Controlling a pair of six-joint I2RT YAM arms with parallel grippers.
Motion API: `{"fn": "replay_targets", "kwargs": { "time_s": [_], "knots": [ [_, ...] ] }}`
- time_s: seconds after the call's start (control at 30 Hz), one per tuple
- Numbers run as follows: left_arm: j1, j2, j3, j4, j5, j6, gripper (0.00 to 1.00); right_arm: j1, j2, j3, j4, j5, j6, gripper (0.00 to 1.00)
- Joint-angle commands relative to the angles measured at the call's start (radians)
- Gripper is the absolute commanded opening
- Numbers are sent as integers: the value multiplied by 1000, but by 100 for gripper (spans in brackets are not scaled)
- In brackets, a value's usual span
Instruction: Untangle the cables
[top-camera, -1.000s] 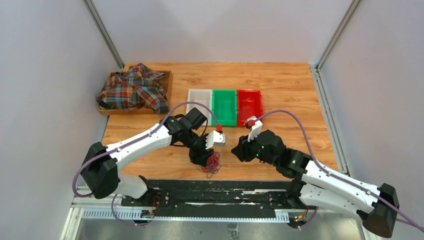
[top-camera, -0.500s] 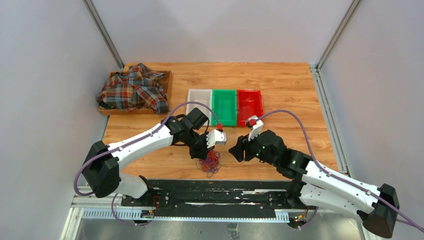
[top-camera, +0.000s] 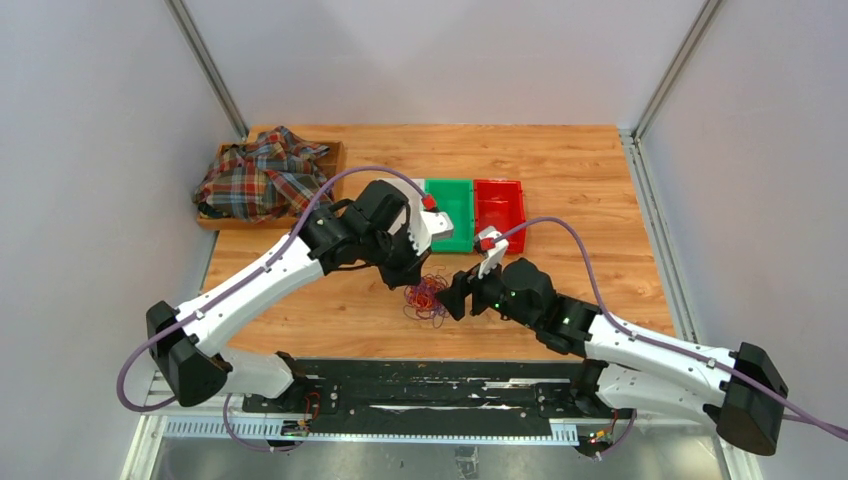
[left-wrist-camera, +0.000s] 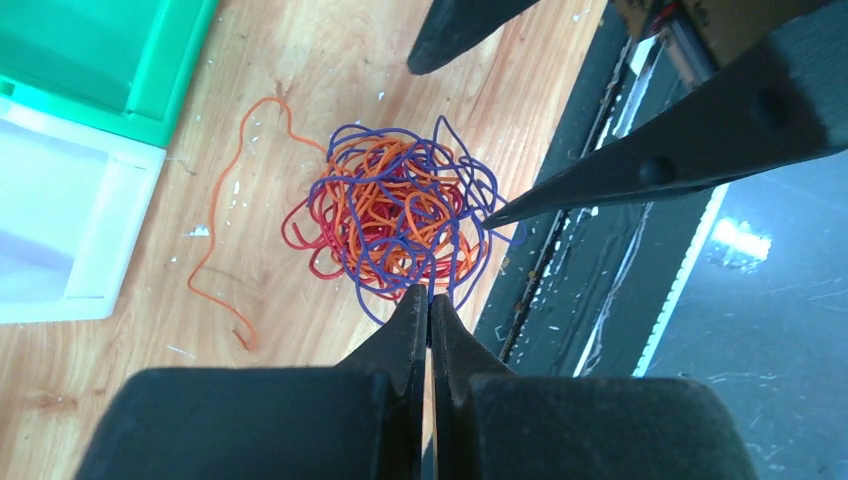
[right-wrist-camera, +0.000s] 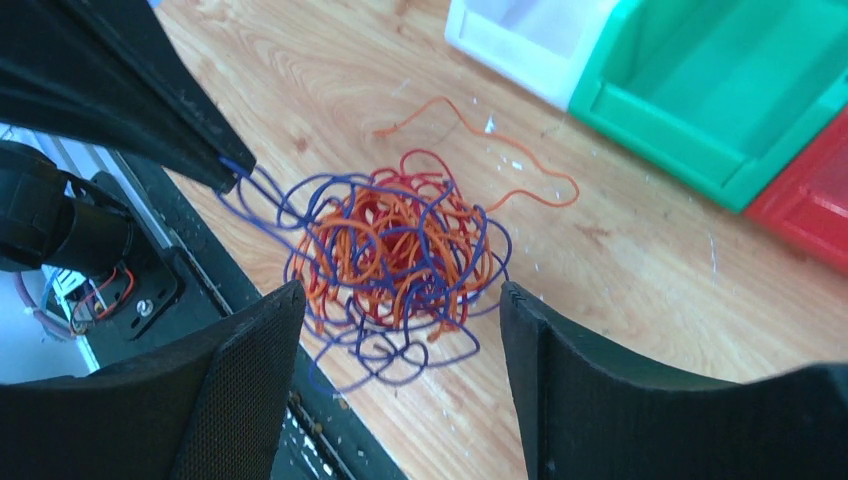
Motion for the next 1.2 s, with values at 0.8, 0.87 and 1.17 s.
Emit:
{"fn": "replay_targets", "kwargs": {
  "time_s": [0.8,0.87,1.17],
  "knots": [
    [-6,-75,151,-85,63,-59,1,15,91,37,307,-65,18,72],
    [-6,-74,160,-87,75,-59,1,15,94,26,333,-63,24,72],
    [-6,-69,195,-95,152,-88,1,15,162,69,407,-44,23,72]
  ]
}}
